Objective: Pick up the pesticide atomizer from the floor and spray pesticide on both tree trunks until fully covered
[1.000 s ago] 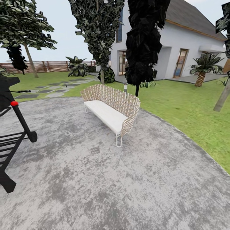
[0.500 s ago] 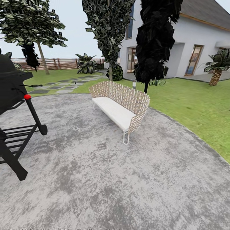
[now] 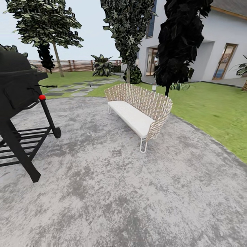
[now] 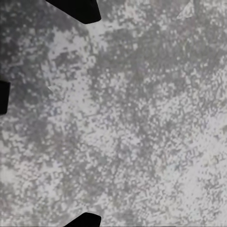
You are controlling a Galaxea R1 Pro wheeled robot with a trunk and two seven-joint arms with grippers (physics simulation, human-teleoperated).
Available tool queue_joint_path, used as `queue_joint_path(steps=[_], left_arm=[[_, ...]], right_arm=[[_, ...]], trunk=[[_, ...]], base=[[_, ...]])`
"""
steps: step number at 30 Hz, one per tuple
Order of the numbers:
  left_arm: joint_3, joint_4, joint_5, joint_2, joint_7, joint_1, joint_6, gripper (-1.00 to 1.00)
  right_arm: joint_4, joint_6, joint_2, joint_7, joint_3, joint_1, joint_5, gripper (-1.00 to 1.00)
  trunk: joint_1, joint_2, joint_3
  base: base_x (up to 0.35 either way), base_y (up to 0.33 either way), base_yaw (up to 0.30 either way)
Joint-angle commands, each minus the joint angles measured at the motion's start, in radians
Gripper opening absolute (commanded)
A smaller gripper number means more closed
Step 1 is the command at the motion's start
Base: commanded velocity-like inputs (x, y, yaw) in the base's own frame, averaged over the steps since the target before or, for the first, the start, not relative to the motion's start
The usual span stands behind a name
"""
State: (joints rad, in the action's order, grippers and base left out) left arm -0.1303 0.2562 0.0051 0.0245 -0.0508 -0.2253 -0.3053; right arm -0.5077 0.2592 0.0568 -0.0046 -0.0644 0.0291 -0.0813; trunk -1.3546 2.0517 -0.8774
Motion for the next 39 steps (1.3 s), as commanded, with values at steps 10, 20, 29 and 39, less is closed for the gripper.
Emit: queue_joint_path(steps=[10, 20, 29, 39], left_arm=[[0.0, 0.0, 0.001, 0.0, 0.0, 0.0, 0.0, 1.0], [0.001, 0.0, 0.0, 0.0, 0.0, 0.001, 0.0, 1.0], [0.005, 0.0, 0.0, -0.001, 0.0, 0.0, 0.0, 1.0], [0.007, 0.0, 0.0, -0.001, 0.007, 0.001, 0.0, 1.0]], right_arm=[[0.0, 0.0, 0.0, 0.0, 0.0, 0.0, 0.0, 1.0], [0.0, 0.0, 0.0, 0.0, 0.0, 0.0, 0.0, 1.0], [0.0, 0.0, 0.0, 0.0, 0.0, 0.0, 0.0, 1.0], [0.0, 0.0, 0.0, 0.0, 0.0, 0.0, 0.0, 1.0]], trunk=[[-0.038, 0.07, -0.044], [-0.077, 0.14, -0.088], [-0.096, 0.175, -0.115], [-0.096, 0.175, -0.127]], base=[[0.0, 0.0, 0.181], [0.0, 0.0, 0.181], [0.0, 0.0, 0.181], [0.0, 0.0, 0.181]])
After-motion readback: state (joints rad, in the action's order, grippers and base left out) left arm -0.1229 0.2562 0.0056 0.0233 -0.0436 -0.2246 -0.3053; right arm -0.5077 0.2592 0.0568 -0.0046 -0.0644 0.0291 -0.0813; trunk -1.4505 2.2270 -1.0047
